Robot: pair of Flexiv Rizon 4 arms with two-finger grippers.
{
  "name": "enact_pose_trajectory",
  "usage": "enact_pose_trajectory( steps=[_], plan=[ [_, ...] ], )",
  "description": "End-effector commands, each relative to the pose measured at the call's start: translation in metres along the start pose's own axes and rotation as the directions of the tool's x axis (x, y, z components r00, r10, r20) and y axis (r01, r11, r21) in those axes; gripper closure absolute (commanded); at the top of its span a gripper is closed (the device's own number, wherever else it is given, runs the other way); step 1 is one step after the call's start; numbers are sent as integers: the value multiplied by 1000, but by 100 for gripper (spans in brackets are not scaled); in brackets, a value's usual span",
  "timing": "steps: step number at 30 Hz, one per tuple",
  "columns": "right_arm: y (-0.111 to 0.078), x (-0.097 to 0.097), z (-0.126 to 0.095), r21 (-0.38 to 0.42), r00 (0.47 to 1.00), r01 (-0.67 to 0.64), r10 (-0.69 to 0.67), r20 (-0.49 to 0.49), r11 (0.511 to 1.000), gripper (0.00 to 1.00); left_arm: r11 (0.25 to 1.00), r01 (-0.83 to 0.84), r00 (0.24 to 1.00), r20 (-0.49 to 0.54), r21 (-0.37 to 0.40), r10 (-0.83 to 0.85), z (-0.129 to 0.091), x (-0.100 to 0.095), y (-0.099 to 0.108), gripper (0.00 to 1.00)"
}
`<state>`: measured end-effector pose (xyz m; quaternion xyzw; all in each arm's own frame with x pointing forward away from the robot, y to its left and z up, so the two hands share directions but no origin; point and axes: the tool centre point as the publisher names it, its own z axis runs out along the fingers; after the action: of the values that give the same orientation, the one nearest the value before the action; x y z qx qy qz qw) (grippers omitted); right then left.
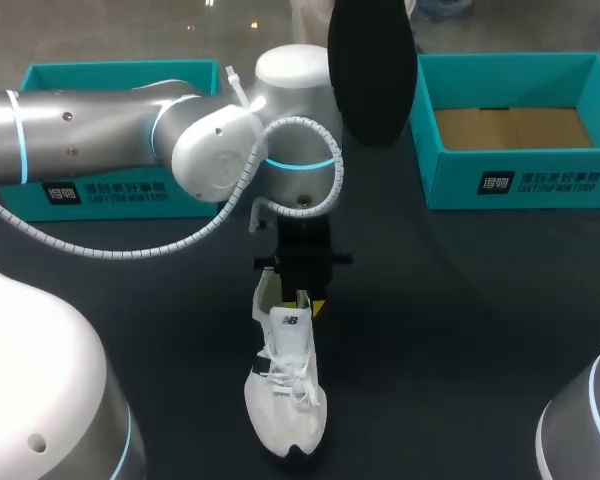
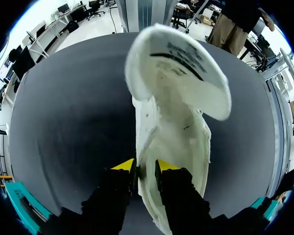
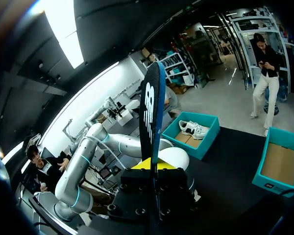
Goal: Take the shoe out of the shoebox, open the shoe tongue, remove and reinsert the insole, then place the shoe into the shoebox
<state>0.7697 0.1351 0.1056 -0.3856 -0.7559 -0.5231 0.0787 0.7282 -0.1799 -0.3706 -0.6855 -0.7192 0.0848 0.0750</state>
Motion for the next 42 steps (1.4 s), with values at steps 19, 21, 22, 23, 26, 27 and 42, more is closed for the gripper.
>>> enact_pose_trajectory(
  steps=[19,21,22,23,26,27,42],
  plan=[
    [2,0,2,3,1000,-1,1,1,1000,100,919,348,579,729,183,-365,-95,34,5,0],
    [2,0,2,3,1000,-1,1,1,1000,100,909,365,519,767,201,-378,-103,43,4,0],
    [2,0,2,3,1000,-1,1,1,1000,100,899,380,483,782,217,-393,-107,47,4,0],
    [2,0,2,3,1000,-1,1,1,1000,100,899,369,469,787,237,-400,-110,51,4,0],
    [2,0,2,3,1000,-1,1,1,1000,100,906,343,418,823,249,-385,-117,66,1,0],
    [2,0,2,3,1000,-1,1,1,1000,100,906,342,403,832,249,-382,-119,68,1,0],
    [2,0,2,3,1000,-1,1,1,1000,100,913,318,313,881,255,-355,-131,75,0,0]
  ],
)
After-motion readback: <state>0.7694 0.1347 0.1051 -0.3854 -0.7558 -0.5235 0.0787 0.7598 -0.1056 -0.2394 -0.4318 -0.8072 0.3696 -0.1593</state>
